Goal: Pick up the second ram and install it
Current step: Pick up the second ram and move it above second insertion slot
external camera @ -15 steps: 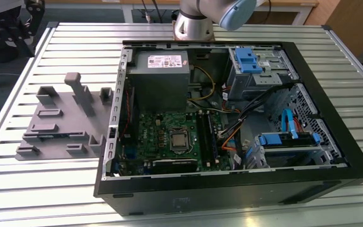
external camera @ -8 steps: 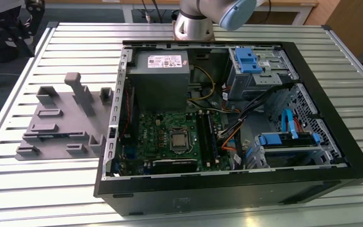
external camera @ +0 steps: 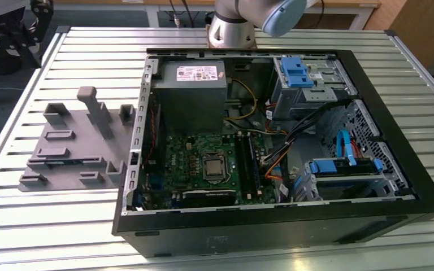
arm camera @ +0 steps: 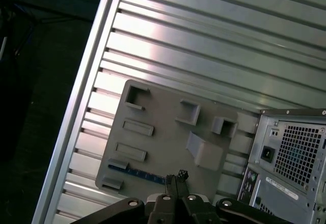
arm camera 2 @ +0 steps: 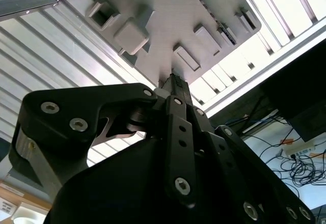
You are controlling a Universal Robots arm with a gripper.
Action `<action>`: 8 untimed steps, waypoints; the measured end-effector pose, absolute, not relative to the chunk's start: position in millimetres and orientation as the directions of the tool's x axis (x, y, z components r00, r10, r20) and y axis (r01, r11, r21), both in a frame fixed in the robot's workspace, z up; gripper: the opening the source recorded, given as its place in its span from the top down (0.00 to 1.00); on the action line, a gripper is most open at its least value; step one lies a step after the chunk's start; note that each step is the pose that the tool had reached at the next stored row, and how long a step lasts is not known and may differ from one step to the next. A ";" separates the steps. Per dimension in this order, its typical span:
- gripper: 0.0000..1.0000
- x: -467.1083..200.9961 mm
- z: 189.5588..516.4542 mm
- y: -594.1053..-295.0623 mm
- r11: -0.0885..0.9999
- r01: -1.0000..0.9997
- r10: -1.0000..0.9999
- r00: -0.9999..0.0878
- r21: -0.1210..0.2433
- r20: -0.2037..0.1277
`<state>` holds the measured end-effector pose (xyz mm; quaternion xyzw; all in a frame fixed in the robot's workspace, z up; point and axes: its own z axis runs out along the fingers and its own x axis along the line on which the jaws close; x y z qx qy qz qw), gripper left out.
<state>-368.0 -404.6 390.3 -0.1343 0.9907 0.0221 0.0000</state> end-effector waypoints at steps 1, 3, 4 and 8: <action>0.89 -368.0 390.3 -404.6 0.963 -0.268 -0.268 -0.964 0.044 -0.006; 0.89 -368.1 390.3 -404.6 0.962 -0.271 -0.271 -0.963 0.044 -0.006; 0.89 -368.1 390.3 -404.6 0.961 -0.272 -0.272 -0.962 0.044 -0.006; 0.89 -368.2 390.3 -404.6 0.960 -0.278 -0.278 -0.960 0.044 -0.006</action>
